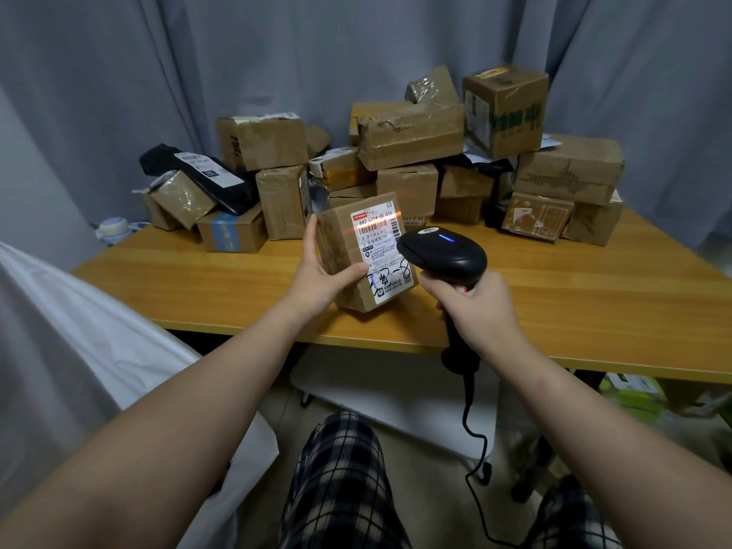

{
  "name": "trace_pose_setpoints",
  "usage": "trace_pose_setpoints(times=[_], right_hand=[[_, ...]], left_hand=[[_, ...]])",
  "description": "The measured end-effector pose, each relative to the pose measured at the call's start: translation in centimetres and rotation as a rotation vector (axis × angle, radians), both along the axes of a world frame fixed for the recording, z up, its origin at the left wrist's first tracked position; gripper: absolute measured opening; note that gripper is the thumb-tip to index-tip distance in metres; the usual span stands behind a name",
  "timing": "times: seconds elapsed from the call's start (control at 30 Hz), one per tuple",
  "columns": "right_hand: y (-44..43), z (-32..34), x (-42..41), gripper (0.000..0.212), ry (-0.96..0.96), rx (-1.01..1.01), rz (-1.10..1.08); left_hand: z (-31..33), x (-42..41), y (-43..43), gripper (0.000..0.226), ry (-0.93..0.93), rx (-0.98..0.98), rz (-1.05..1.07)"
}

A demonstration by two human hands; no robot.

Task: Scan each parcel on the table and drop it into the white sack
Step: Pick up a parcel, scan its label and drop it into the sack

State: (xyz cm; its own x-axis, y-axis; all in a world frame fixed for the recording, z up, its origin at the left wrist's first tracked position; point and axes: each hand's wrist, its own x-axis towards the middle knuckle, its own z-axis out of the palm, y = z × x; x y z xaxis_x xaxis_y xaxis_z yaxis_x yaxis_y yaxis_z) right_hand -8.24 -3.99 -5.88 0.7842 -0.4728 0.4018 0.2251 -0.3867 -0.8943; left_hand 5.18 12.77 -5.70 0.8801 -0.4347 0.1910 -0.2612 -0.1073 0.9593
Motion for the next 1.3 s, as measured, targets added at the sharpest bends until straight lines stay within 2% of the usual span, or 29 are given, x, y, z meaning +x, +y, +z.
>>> trace_pose_setpoints(times=[0.23,0.43,0.53,0.63,0.73,0.9,0.97,1.07,1.2,1.3], right_hand=[[2.3,0.8,1.4,0.012,-0.053,-0.003,0.089],[9.5,0.1,3.0,0.022,-0.026,0.010,0.323],[14.0,-1.6,4.0,0.006,0.070,-0.044,0.444],[18.1,-3.3,5.1,0.032,0.149,-0.074,0.534],[21.3,-4.8,6.0,0.043,0.213,-0.092,0.613],[25.9,-7.8,8.3,0.041,0.364,-0.136,0.641],[26.8,-8.9,9.2,0.041,0.413,-0.164,0.613],[27.8,-9.8,10.2,0.034,0.474,-0.255,0.564],[28.0,-10.8,11.3,0.025,0.544,-0.320,0.522],[27.9,-11.1,12.1,0.029,0.578,-0.351,0.485]], left_hand=[[0.5,-1.3,2.3,0.110,-0.111,-0.111,0.042],[-0.9,-4.3,10.1,0.111,-0.186,-0.178,0.226],[-2.5,-5.9,16.0,0.113,-0.210,-0.149,0.389],[-4.6,-7.0,22.7,0.110,-0.232,-0.071,0.596],[-7.0,-7.8,28.2,0.114,-0.266,0.145,0.808],[-10.1,-6.5,33.5,0.108,-0.225,0.736,0.988],[-11.5,-4.1,34.3,0.103,-0.243,0.971,0.968],[-13.6,-0.4,34.3,0.099,-0.196,1.194,0.875],[-16.5,2.9,33.9,0.090,-0.122,1.389,0.734],[-17.6,4.1,33.8,0.059,-0.046,1.402,0.675]])
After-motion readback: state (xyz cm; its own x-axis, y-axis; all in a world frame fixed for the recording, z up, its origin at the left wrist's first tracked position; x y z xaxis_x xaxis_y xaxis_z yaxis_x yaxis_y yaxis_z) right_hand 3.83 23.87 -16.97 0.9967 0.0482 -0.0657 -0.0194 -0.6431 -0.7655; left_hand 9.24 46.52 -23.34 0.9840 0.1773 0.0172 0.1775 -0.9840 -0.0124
